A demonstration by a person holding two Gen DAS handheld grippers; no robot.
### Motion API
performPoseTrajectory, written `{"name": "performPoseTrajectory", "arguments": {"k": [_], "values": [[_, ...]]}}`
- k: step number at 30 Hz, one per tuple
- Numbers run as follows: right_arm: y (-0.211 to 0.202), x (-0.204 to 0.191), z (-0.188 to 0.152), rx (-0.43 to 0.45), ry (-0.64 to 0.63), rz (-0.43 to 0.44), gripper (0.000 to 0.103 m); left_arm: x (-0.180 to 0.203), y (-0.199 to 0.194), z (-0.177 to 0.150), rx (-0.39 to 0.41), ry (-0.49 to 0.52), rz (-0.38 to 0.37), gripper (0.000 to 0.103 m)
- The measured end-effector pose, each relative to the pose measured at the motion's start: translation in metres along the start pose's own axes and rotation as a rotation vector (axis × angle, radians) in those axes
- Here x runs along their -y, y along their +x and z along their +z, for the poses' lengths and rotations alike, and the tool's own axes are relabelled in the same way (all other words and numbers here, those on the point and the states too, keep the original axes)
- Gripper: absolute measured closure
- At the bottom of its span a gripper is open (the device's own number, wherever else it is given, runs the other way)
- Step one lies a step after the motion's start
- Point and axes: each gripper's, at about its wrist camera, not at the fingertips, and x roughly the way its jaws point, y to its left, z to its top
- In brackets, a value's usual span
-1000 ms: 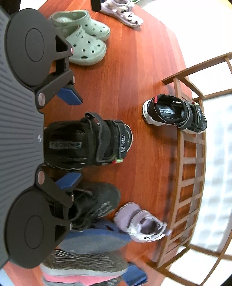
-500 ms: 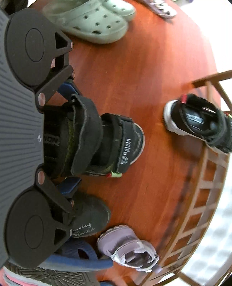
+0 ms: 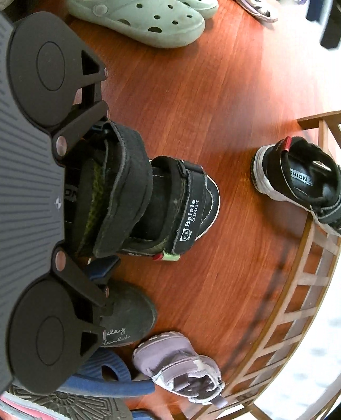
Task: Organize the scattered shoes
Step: 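Grasp the black Balala Sport sandal on the rack with the left tool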
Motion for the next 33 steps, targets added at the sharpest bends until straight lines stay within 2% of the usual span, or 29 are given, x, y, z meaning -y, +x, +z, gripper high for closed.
{"name": "performPoseTrajectory", "arguments": {"k": [3, 9, 13, 18, 23, 33], "values": [[-0.002, 0.0, 0.001, 0.012, 0.01, -0.003, 0.024, 0.012, 0.018, 0.016, -0.005, 0.006, -0.043, 0.01], [-0.006, 0.012, 0.004, 0.035, 0.077, 0.001, 0.029, 0.043, 0.055, 0.035, -0.025, 0.049, -0.052, 0.007], [-0.011, 0.017, 0.007, 0.055, 0.109, 0.014, 0.029, 0.055, 0.081, 0.039, -0.042, 0.059, -0.03, 0.007], [-0.02, 0.02, 0.009, 0.088, 0.144, 0.034, 0.029, 0.063, 0.111, 0.047, -0.043, 0.053, 0.048, 0.007], [-0.033, 0.023, 0.014, 0.124, 0.182, 0.052, 0.029, 0.063, 0.131, 0.054, -0.045, 0.049, 0.084, 0.007], [-0.041, 0.031, 0.012, 0.133, 0.193, 0.036, 0.029, 0.054, 0.152, 0.057, -0.03, 0.022, 0.083, 0.01]]}}
